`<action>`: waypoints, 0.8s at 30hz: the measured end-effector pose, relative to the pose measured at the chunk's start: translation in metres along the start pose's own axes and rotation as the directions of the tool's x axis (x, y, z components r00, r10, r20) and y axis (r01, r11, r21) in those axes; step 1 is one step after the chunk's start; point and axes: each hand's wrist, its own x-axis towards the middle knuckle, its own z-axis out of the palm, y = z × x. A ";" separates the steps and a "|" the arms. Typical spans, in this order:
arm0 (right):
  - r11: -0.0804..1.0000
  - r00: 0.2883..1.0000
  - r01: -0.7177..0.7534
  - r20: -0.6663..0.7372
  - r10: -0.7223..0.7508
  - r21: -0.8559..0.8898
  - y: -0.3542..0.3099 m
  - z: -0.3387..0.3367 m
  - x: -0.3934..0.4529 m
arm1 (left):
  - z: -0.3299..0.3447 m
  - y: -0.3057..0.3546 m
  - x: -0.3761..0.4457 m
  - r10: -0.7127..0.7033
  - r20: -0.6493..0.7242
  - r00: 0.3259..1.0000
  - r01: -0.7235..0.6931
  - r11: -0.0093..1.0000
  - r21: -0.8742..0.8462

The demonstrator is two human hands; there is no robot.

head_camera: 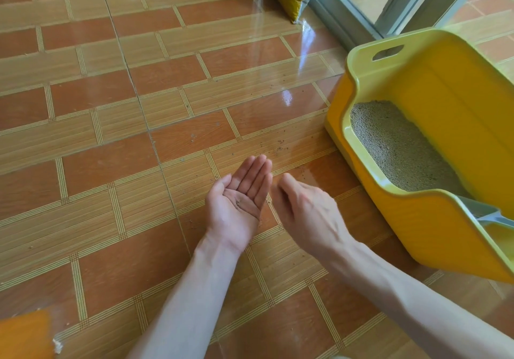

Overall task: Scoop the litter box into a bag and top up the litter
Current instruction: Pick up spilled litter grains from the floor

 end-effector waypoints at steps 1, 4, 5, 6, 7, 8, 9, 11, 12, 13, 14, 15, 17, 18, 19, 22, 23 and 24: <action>0.998 1.000 -0.030 -0.010 0.029 -0.053 0.013 0.000 -0.002 | 0.000 0.000 0.000 0.003 0.004 1.000 -0.003 1.000 0.002; 0.963 0.990 -0.126 0.035 0.138 -0.240 0.050 0.006 -0.007 | 0.000 -0.002 -0.001 0.002 0.016 1.000 -0.002 1.000 0.005; 0.946 0.985 -0.141 0.056 0.164 -0.293 0.058 0.009 -0.007 | 0.000 -0.002 -0.001 0.001 0.018 1.000 -0.001 1.000 0.008; 0.930 0.980 -0.147 0.077 0.183 -0.338 0.063 0.010 -0.007 | 0.000 -0.002 -0.001 0.001 0.018 1.000 -0.001 1.000 0.011; 0.915 0.977 -0.143 0.093 0.191 -0.378 0.066 0.012 -0.007 | 0.000 -0.002 -0.001 0.000 0.019 1.000 0.000 1.000 0.012; 0.899 0.976 -0.133 0.105 0.193 -0.417 0.068 0.014 -0.006 | 0.000 -0.002 -0.001 0.000 0.020 1.000 0.000 1.000 0.013; 0.882 0.976 -0.116 0.112 0.186 -0.456 0.068 0.017 -0.005 | 0.000 -0.003 -0.001 0.001 0.021 1.000 -0.002 1.000 0.013; 0.856 0.980 -0.083 0.114 0.163 -0.510 0.070 0.023 -0.001 | -0.001 -0.003 -0.001 0.002 0.026 1.000 -0.002 1.000 0.012; 0.847 0.981 -0.078 0.110 0.159 -0.525 0.071 0.025 0.001 | -0.001 -0.003 -0.001 0.002 0.027 1.000 -0.002 1.000 0.013; 0.838 0.980 -0.082 0.109 0.166 -0.540 0.073 0.026 0.004 | -0.001 -0.003 -0.001 0.002 0.027 1.000 -0.002 1.000 0.014; 0.832 0.977 -0.086 0.117 0.178 -0.548 0.073 0.026 0.007 | -0.001 -0.002 -0.001 0.001 0.027 1.000 -0.002 1.000 0.015; 0.828 0.972 -0.091 0.131 0.194 -0.554 0.074 0.025 0.009 | -0.002 -0.002 -0.001 0.002 0.027 1.000 -0.002 1.000 0.017; 0.816 0.956 -0.089 0.182 0.232 -0.571 0.074 0.024 0.012 | -0.002 -0.001 -0.002 0.004 0.027 1.000 -0.004 1.000 0.015; 0.803 0.946 -0.075 0.212 0.244 -0.592 0.073 0.022 0.012 | -0.003 -0.001 -0.001 0.005 0.027 1.000 -0.005 1.000 0.014; 0.789 0.940 -0.062 0.229 0.251 -0.611 0.073 0.021 0.013 | -0.003 -0.001 -0.001 0.006 0.027 1.000 -0.007 1.000 0.014; 0.798 0.908 -0.083 0.285 0.308 -0.596 0.068 0.021 0.015 | -0.003 0.000 -0.002 0.005 0.023 1.000 -0.006 1.000 0.015; 0.801 0.899 -0.082 0.304 0.316 -0.592 0.071 0.026 0.012 | -0.003 0.000 -0.003 0.005 0.020 1.000 -0.005 1.000 0.017; 0.826 0.878 -0.111 0.334 0.342 -0.552 0.075 0.028 0.008 | -0.003 0.000 -0.003 0.006 0.013 1.000 -0.007 1.000 0.021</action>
